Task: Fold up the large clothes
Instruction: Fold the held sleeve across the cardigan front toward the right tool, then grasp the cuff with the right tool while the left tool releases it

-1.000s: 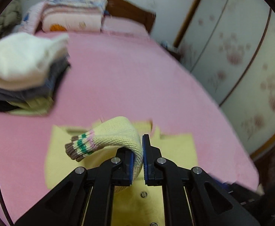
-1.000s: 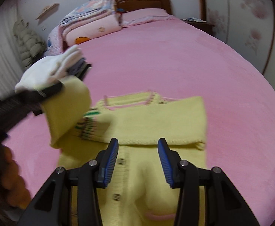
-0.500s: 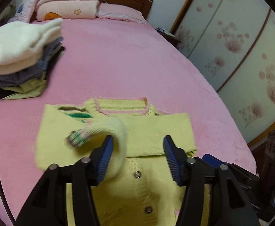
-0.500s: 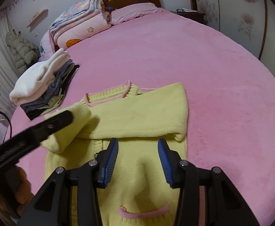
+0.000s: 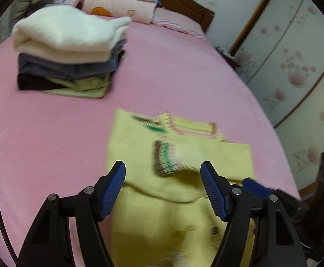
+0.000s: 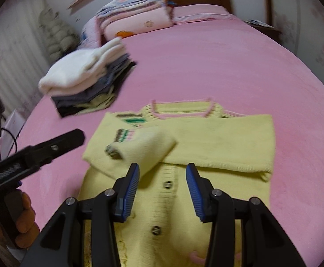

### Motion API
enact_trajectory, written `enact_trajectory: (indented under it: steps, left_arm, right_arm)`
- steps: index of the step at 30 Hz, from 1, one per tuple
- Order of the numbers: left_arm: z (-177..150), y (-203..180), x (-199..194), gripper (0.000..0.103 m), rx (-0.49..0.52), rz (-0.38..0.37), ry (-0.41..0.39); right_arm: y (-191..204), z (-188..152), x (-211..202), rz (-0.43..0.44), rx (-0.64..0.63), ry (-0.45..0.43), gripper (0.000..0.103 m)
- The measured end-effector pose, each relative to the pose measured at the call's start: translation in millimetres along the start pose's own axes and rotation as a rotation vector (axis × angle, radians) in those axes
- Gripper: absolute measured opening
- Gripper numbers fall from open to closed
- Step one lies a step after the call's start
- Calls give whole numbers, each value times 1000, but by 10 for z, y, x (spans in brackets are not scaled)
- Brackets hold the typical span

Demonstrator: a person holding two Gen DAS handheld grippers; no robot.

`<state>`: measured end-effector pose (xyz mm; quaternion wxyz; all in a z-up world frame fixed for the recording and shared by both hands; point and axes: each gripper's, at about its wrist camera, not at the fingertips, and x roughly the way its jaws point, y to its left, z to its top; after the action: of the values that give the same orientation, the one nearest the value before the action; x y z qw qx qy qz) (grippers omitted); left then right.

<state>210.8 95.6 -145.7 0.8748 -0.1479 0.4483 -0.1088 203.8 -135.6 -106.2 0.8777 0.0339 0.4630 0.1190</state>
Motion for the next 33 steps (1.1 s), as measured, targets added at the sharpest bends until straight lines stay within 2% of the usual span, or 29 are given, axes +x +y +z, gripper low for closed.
enact_trajectory:
  steps: [3,6,9,11,15,19,20,21,22,24,26,31,33]
  left_arm:
    - [-56,180,73,69,-12,50,25]
    - [-94,317,133,69,-31,68,55]
    - [-128,419,183,69,-39,83,75]
    - [-144,468,222,69,-42,95,88]
    - [-160,521,289,69,-47,99,99]
    - [-148,536,325,69,-52,98,106]
    - [-154,534,327,69,-52,96,107]
    - [-164,528,335,69,-51,95,109]
    - [-164,524,355,69,-49,95,112]
    - [-165,499,383,69,-43,95,115]
    - [-172,473,394,69,-38,93,116]
    - [-172,420,455,69,-33,91,122]
    - [-179,394,500,69,-27,90,128]
  right_arm:
    - [193,33,84,4,-69,17,44]
    - [369,65,219,-6,-143,43,44]
    - [502,82,372,-38,-212,62,44]
    - [562,103,502,-95,-250,78,44]
    - [578,163,619,-156,-267,85,44]
    - [493,252,661,-185,-230,84,42]
    - [457,279,658,-185,-216,83,37]
    - [440,298,656,-185,-211,83,22]
    - [403,334,635,-184,-203,81,13]
    - [360,392,563,-172,-183,55,11]
    - [256,493,401,-134,-139,-9,10]
    - [-101,609,4,-26,20,-211,10]
    - [-302,575,64,-18,104,-190,11]
